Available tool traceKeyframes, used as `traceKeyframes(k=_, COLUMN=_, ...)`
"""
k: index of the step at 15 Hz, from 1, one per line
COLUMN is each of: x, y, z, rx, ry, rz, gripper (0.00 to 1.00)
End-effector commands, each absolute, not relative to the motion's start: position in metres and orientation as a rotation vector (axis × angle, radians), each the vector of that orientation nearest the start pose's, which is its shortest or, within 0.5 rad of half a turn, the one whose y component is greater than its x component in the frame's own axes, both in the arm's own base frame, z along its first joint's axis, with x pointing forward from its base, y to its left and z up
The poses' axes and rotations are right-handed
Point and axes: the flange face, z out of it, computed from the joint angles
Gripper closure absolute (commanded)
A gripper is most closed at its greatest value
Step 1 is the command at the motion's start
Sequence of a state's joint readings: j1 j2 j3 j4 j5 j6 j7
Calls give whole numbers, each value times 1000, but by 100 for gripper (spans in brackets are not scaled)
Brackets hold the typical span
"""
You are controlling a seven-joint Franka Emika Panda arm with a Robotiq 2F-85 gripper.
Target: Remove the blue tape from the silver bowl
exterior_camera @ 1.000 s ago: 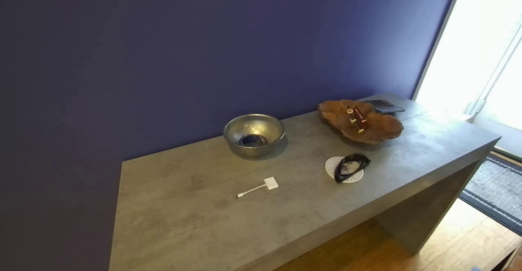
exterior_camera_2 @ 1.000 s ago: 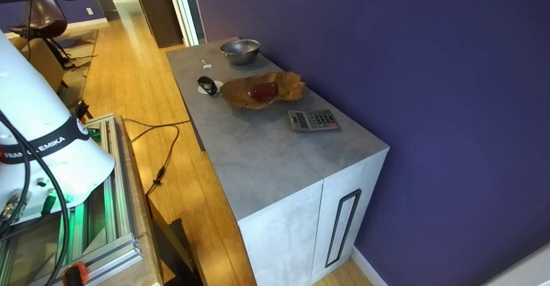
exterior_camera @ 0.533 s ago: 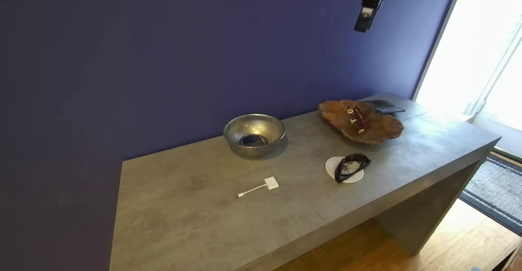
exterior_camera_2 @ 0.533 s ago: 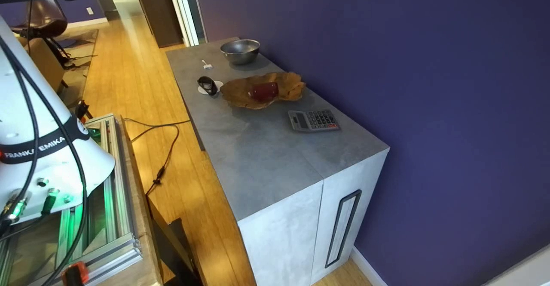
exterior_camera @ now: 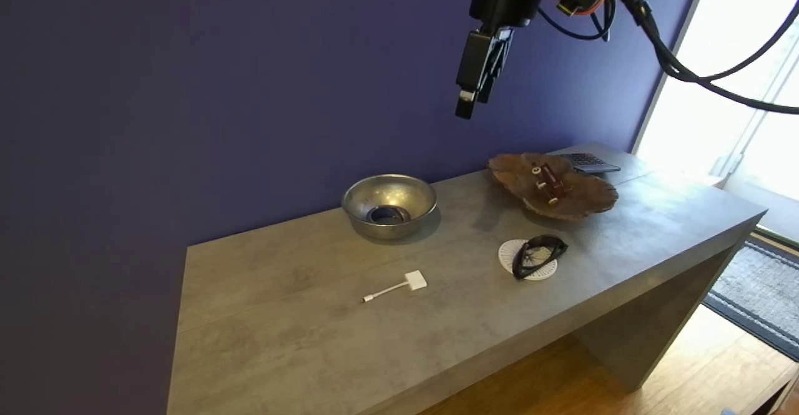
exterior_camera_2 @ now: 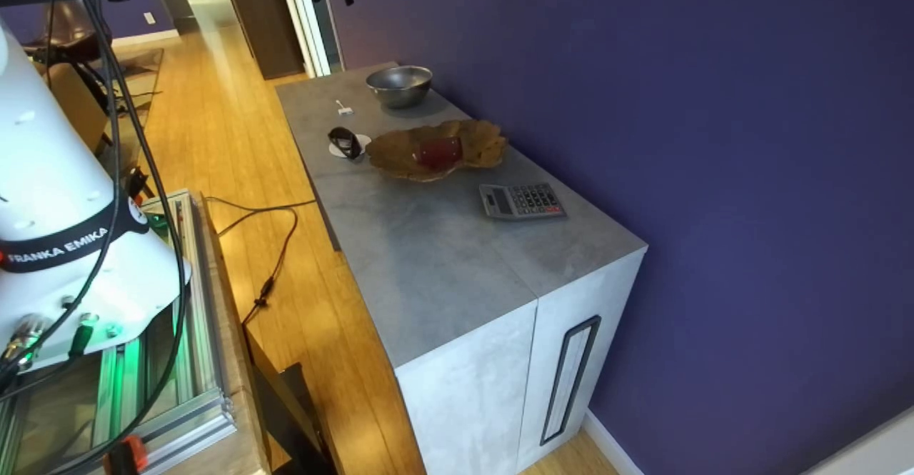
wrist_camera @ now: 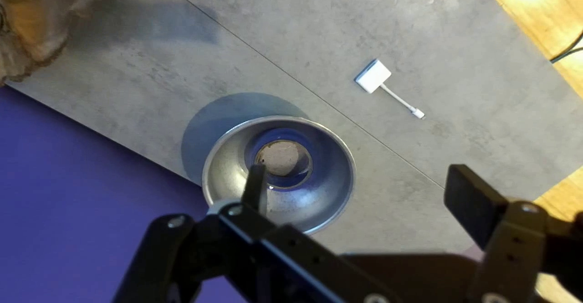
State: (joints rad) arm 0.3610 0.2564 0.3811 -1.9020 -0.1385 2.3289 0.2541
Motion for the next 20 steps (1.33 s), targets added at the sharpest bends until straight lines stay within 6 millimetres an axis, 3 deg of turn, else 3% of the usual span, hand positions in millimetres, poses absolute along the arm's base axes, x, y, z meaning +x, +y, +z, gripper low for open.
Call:
traceKeyframes(k=1, x=476, y=415, z=396, rx=-2935, ry=-832, rz=-272, gripper=0)
traceKeyframes(k=5, x=477, y=416, z=400, rx=-2932, ry=-831, rz=-285, gripper=0)
traceKeyframes(k=6, x=484, y=421, z=392, rx=-2925, ry=-834, rz=-245, gripper=0)
traceKeyframes(k=8, x=499, y=444, z=359, rx=-2885, ry=-862, rz=-186, gripper=0)
traceKeyframes(k=11, x=518, y=466, z=308, rx=-2969, ry=-796, rz=-166, gripper=0)
traceKeyframes(k=15, x=563, y=474, z=244, rx=-3049, ry=-740, rz=-208, gripper=0)
traceKeyframes(k=16, x=572, y=476, z=235, rx=-3025, ry=-727, rz=-184, gripper=0)
traceKeyframes(k=17, x=548, y=466, z=248, rx=-3029, ry=-756, rz=-158, gripper=0)
traceKeyframes(k=20, x=569, y=469, z=227, rx=-3029, ry=-726, rz=-168, gripper=0)
